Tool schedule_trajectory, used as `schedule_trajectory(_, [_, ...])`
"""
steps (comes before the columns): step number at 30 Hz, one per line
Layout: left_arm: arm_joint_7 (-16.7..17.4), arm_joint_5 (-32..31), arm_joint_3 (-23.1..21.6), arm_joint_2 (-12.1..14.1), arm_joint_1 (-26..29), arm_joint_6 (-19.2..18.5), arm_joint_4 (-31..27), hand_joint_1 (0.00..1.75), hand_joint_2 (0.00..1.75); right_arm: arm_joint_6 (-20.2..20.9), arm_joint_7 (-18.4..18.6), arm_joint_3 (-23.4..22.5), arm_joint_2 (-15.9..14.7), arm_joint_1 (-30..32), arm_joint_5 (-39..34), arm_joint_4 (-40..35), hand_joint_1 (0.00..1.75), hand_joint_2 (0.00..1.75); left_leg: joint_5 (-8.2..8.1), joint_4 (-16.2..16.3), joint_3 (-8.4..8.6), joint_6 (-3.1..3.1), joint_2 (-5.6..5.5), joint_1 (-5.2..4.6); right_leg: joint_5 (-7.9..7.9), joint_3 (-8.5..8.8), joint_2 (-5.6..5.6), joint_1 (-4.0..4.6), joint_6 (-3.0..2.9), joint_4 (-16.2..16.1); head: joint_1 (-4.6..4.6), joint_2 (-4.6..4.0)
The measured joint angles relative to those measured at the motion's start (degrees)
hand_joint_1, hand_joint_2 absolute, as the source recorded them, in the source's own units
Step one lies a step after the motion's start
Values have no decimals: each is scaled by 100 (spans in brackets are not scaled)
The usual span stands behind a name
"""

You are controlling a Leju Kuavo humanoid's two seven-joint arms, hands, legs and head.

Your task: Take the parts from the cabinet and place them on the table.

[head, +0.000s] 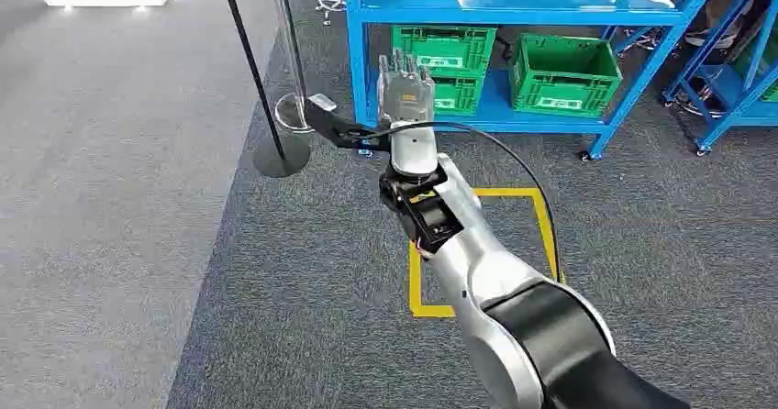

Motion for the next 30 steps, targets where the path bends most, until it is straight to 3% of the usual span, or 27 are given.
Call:
schedule_trajectory(2, [7, 2, 0, -4, 25, -2, 0, 0, 0, 0, -2, -2, -11, 21, 0, 0, 0, 175, -43, 4, 58, -43, -5, 17, 179, 17, -1, -7, -1, -188, -2, 0])
schedule_trajectory(4, [7, 2, 2, -13, 42, -2, 0, 0, 0, 0, -2, -2, -4, 15, 2, 0, 0, 175, -167, 41, 187, -138, -16, 62, 716, 440, -15, -36, 17, -1208, -4, 0])
schedule_trajectory(5, [7, 2, 0, -13, 44, -2, 0, 0, 0, -2, -2, 0, -11, 29, 2, 4, 0, 175, -263, 74, 215, -202, -9, 67, 863, 616, -31, -60, 56, -1648, 4, 0])
schedule_trajectory(6, [7, 4, 0, 4, 28, -2, -2, 0, 0, 0, -9, 0, -46, 41, 2, 24, 0, 175, -310, 94, 257, -251, -8, 65, 714, 560, -14, -2, 44, -1580, -9, 0])
schedule_trajectory(7, [7, 2, 0, 0, 24, -2, -2, 0, 0, 4, -13, 2, -26, 53, 2, 24, 0, 175, -354, 87, 208, -291, 2, 48, 652, 634, -15, 30, -120, -1592, 0, 0])
schedule_trajectory(10, [0, 4, 0, -4, 21, -11, 0, 0, 0, 2, -11, -15, -30, 57, 2, 15, 0, 175, -362, 132, 257, -345, 9, 83, 569, 682, 34, 3, -249, -1589, -37, 0])
schedule_trajectory(11, [0, 4, -2, -4, -1, -11, 0, 0, 0, 2, -11, -20, -22, 52, 2, 9, 0, 175, -201, 410, 72, -369, 19, 89, 516, 755, 61, -2, -279, -1609, -31, 0])
schedule_trajectory(12, [0, 15, -2, -11, -24, -11, 2, 0, 0, 0, -13, -24, -31, 47, 2, 9, 0, 175, -39, 898, -221, -402, 40, 94, 452, 839, 49, -10, -305, -1628, -35, 0])
schedule_trajectory(13, [0, 22, -2, -13, -22, -11, 2, 0, 0, 0, -18, -26, -31, 51, 2, 11, 0, 175, -25, 1213, -450, -419, 51, 95, 410, 895, 47, -11, -316, -1646, -37, 0])
schedule_trajectory(14, [0, 22, -2, -15, -22, -11, 2, 0, 0, 0, -17, -26, -31, 60, 2, 13, 0, 175, -45, 1347, -550, -427, 56, 99, 386, 923, 47, -11, -321, -1654, -28, 0])
schedule_trajectory(15, [2, 20, -2, -17, -7, -11, 2, 0, 0, 0, -17, -26, -33, 101, 2, 15, 0, 175, -223, 1730, -888, -458, 74, 103, 307, 1045, 48, -9, -331, -1686, -33, 0])
schedule_trajectory(16, [2, 20, -2, -17, 12, -11, 4, 0, 0, 0, -17, -26, -35, 133, 2, 17, 0, 175, -449, 1895, -1099, -473, 77, 103, 238, 1144, 49, -9, -334, -1707, -28, 0])
schedule_trajectory(17, [2, 22, -2, -20, 30, -9, 4, 0, 0, 0, -17, -31, -37, 162, 2, 17, 0, 175, -742, 1910, -1306, -463, 76, 102, 140, 1297, 59, -9, -338, -1724, -31, 0])
schedule_trajectory(18, [2, 24, -2, -20, 37, 7, 4, 0, 0, 0, -17, -33, -35, 169, 2, 17, 0, 175, -910, 1768, -1387, -440, 76, 96, 76, 1425, 62, -5, -332, -1731, -35, 0])
schedule_trajectory(19, [0, 37, -2, -17, 38, 53, 4, 0, 0, 0, -17, -35, -30, 167, 2, 17, 0, 175, -919, 1474, -1407, -398, 72, 74, 4, 1564, 79, 9, -326, -1741, -33, 0])
schedule_trajectory(20, [-4, 37, -2, -17, 38, 103, 7, 0, 0, 0, -17, -37, -28, 167, 2, 17, 0, 175, -682, 1087, -1396, -318, 67, 40, -84, 1693, 95, 31, -316, -1764, -31, 0])
schedule_trajectory(21, [-7, 39, -2, -11, 44, 135, 9, 0, 0, 0, -18, -39, -26, 175, 2, 20, 0, 175, -98, 641, -1389, -185, 33, -24, -164, 1809, 94, 51, -317, -1791, -33, 0])
schedule_trajectory(22, [4, 48, -2, 35, 65, 151, 9, 0, 0, 0, -17, -42, -37, 205, 4, 37, 0, 175, 920, 148, -1371, -19, -63, -111, -242, 1862, 106, 10, -316, -1823, -22, 0])
schedule_trajectory(23, [31, 52, -2, 31, 99, 164, 13, 0, 0, 2, -24, -44, -19, 224, 7, 63, 0, 175, 1292, 49, -1379, 20, -232, -172, -318, 1967, 176, 58, -244, -1824, -20, 0])
schedule_trajectory(26, [68, 63, 0, 33, 42, 173, 13, 0, 0, 9, -11, -61, -2, 154, 7, 50, 0, 175, 1131, 180, -1278, 22, -188, -177, -437, 2032, 227, 34, -166, -1993, -37, 0])
schedule_trajectory(27, [68, 66, 0, 15, 9, 166, 13, 0, 0, 2, -11, -66, 13, 121, 7, 5, 0, 175, 1097, 25, -1165, 23, -147, -109, -513, 2145, 227, 45, -151, -2051, -38, 0])
schedule_trajectory(28, [68, 65, 0, 7, -16, 166, 13, 0, 0, -7, -15, -68, 11, 80, 9, -4, 0, 175, 1042, -20, -1070, 16, -135, -104, -597, 2079, 130, 75, -146, -1837, -13, 0])
schedule_trajectory(30, [68, 63, -2, -9, -26, 155, 13, 0, 0, -4, -24, -66, 2, 85, 9, 9, 0, 175, 923, -37, -945, 35, -118, -94, -967, 1585, 66, 84, -123, -945, -15, 0])
